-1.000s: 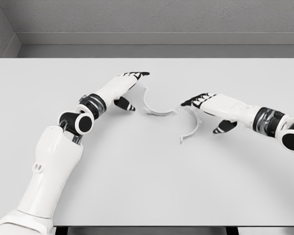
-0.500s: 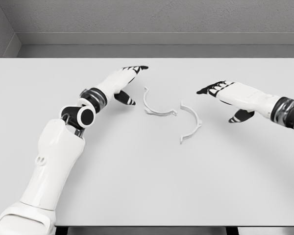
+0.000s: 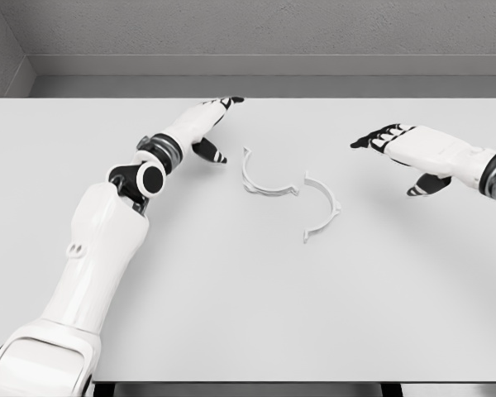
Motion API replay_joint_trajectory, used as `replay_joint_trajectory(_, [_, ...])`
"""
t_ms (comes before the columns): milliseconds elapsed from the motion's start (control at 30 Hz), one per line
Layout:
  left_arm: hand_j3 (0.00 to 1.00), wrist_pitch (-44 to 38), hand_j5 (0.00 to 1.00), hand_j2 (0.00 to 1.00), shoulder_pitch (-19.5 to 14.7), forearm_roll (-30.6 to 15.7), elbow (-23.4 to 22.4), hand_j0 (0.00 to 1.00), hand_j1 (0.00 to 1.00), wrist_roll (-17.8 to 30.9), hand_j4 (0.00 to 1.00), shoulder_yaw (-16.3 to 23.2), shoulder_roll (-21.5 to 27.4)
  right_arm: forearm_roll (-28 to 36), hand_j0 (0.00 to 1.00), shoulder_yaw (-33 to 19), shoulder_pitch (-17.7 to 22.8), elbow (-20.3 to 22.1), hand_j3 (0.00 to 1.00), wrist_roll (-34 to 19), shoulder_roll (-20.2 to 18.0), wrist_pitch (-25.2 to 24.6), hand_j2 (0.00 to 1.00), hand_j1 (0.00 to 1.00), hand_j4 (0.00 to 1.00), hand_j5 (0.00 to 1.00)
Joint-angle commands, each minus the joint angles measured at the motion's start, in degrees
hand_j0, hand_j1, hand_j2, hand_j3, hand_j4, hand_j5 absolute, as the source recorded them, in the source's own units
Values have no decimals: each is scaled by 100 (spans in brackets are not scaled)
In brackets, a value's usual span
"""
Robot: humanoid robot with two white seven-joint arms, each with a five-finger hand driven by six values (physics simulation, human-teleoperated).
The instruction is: Assemble PVC drainage pipe clamps
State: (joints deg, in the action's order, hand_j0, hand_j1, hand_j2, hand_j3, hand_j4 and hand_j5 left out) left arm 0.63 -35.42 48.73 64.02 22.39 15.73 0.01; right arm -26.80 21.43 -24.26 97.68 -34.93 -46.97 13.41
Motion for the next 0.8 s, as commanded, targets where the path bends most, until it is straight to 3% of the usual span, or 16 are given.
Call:
replay_joint_trajectory(0, [100, -2, 100, 100, 0, -13, -74, 100, 100, -7, 100, 1, -1, 8, 100, 1, 0, -3, 100, -7, -23, -5, 100, 100, 100, 100])
replay_joint_trajectory(200, [100, -11, 100, 100, -220, -4, -443, 100, 100, -15, 100, 9, -1, 8, 100, 1, 0, -3, 100, 13, -50, -5, 100, 100, 100, 100])
replay_joint_trajectory(767, [100, 16, 100, 100, -501, -4, -716, 100, 100, -15, 100, 220, -1, -1, 100, 2, -9, -47, 100, 13, -41, -5, 100, 100, 100, 100])
